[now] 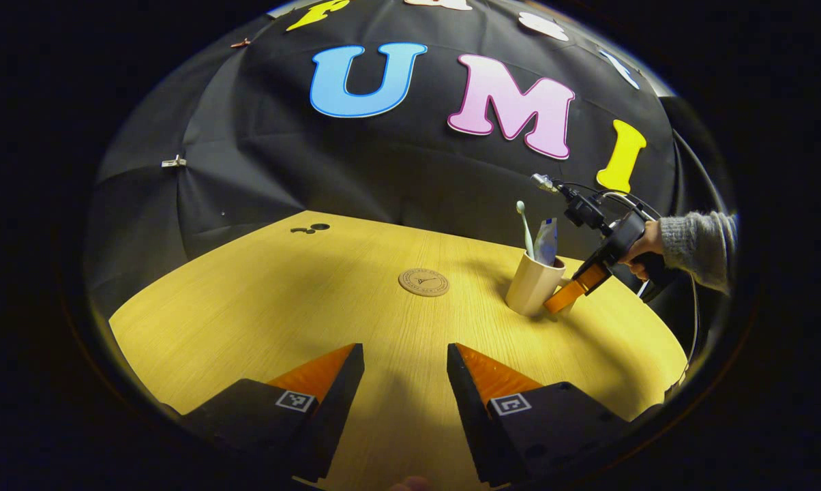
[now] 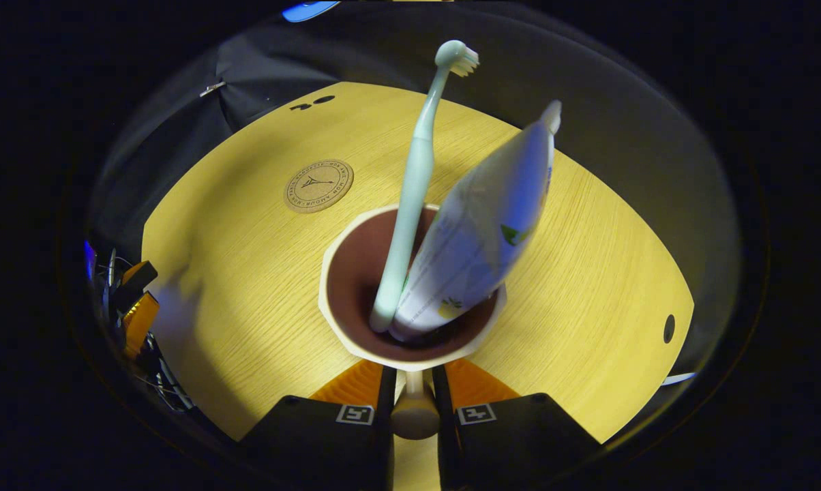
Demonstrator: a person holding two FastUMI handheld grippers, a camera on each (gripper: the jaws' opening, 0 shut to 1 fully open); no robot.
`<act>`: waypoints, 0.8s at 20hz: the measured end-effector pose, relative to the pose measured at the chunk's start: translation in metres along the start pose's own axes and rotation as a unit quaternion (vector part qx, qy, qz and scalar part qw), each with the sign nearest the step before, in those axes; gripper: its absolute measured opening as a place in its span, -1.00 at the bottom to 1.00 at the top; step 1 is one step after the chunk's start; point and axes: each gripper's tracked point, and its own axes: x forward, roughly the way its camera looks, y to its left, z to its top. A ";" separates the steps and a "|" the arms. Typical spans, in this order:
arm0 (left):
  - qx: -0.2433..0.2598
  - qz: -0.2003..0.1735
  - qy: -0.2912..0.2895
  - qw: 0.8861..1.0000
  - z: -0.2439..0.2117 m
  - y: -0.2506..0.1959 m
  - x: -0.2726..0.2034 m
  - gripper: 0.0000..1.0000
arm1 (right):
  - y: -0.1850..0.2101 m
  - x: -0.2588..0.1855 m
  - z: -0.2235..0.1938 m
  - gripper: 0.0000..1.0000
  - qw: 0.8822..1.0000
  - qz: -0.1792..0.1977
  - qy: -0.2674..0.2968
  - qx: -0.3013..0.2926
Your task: Put the toothbrush and toothpaste on the desktop into the cup, then pick up the cup and place it on the coaster on the desktop.
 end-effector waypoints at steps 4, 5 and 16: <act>-0.002 -0.011 0.003 1.000 -0.001 0.005 -0.011 0.58 | 0.010 -0.021 0.029 -0.42 0.999 0.003 -0.045 0.026; 0.000 -0.013 0.004 1.000 -0.002 0.007 -0.013 0.58 | 0.016 -0.024 0.039 -0.42 0.998 0.008 -0.051 0.030; -0.024 -0.027 0.004 0.999 -0.006 0.044 -0.032 0.56 | 0.096 0.017 0.117 -0.42 0.998 0.026 -0.055 -0.004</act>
